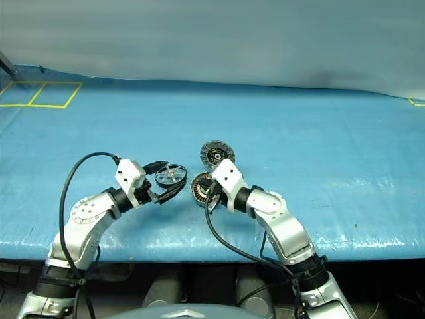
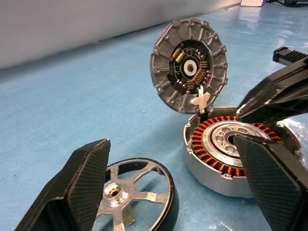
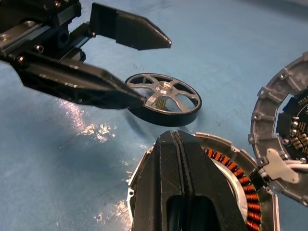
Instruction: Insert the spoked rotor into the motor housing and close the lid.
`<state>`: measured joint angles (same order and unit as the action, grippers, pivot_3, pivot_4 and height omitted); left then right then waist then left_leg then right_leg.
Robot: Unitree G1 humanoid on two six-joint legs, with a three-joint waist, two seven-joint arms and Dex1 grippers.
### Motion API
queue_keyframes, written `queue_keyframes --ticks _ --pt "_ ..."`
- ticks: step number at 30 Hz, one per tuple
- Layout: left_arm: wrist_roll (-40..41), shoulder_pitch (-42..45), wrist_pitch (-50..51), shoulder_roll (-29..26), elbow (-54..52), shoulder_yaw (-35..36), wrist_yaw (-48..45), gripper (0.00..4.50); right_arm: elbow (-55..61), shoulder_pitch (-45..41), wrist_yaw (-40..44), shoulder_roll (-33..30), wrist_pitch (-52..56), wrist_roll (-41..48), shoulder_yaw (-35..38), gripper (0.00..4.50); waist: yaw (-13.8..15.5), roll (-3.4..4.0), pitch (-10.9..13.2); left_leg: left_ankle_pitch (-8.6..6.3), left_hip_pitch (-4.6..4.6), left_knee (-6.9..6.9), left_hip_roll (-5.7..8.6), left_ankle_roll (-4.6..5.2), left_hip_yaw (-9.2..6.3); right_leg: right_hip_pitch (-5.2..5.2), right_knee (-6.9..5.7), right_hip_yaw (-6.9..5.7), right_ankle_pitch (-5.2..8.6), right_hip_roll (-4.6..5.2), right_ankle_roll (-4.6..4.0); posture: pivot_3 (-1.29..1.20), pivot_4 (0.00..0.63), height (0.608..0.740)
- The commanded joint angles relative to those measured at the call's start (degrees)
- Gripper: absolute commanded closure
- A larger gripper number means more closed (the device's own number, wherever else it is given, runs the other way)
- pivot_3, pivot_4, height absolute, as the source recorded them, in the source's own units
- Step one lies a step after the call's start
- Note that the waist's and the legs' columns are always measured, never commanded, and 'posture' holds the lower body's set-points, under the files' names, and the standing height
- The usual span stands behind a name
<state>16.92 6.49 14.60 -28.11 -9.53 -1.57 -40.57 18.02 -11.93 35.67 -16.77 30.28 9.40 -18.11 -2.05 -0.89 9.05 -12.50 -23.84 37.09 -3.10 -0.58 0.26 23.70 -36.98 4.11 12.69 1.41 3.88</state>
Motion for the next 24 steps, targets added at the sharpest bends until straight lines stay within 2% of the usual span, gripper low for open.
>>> queue_keyframes --ticks 1,5,8,12,15,19,24 --pt "0.8 3.3 2.8 -2.9 -0.9 1.7 -1.5 0.0 5.0 2.1 1.0 -1.5 -0.9 1.2 0.3 4.48 0.0 0.0 0.0 0.0 0.0 -0.01 0.0 0.0 0.0 0.01 0.0 0.0 0.0 0.0 0.0 0.0 0.15 0.74" --pt "-0.2 8.7 7.2 -7.8 0.4 1.0 -4.5 0.0 7.6 5.0 1.5 -4.0 -1.3 1.0 0.2 4.48 0.0 -0.02 0.0 0.0 0.01 0.01 0.0 0.0 -0.02 0.0 -0.02 -0.03 0.01 -0.01 -0.01 0.0 0.15 0.74" --pt "-7.7 13.3 5.0 -15.1 3.9 -4.3 -9.4 0.0 8.1 6.0 0.5 -4.0 -1.4 1.0 0.9 4.48 -0.1 -0.03 0.0 0.0 0.04 0.01 0.0 -0.01 0.01 0.01 -0.01 0.0 0.01 -0.01 -0.01 0.0 0.15 0.74" --pt "-11.0 22.6 4.9 -19.1 8.8 -8.9 -16.3 0.0 7.9 6.1 0.1 -4.0 -1.7 1.1 1.2 4.48 0.2 -0.09 0.1 0.0 -0.03 -0.01 -0.01 -0.01 0.0 0.07 -0.01 -0.03 0.02 -0.03 -0.03 0.0 0.15 0.74" --pt "-17.8 31.5 1.0 -21.6 15.8 -15.3 -23.2 0.0 7.1 5.6 0.2 -4.0 -1.9 1.0 1.2 4.48 0.6 -0.14 0.1 0.0 -0.12 0.0 0.03 -0.01 -0.01 0.08 0.04 -0.03 0.02 0.0 -0.02 0.0 0.15 0.74" --pt "-22.2 42.4 -2.2 -20.6 24.9 -20.3 -30.4 0.0 7.4 5.5 1.2 -4.9 -1.5 1.3 1.2 4.48 0.6 -0.16 0.1 0.0 -0.19 -0.03 0.03 0.0 0.0 0.16 0.05 -0.01 0.02 -0.02 -0.03 0.0 0.15 0.74" --pt "-29.0 50.7 -6.3 -18.9 33.5 -26.2 -36.5 0.0 8.4 5.5 2.6 -6.9 -0.2 2.0 1.6 4.48 0.6 -0.18 0.1 -0.01 -0.28 0.0 0.04 0.01 -0.05 0.19 0.04 -0.04 0.04 -0.03 -0.01 0.0 0.15 0.74"
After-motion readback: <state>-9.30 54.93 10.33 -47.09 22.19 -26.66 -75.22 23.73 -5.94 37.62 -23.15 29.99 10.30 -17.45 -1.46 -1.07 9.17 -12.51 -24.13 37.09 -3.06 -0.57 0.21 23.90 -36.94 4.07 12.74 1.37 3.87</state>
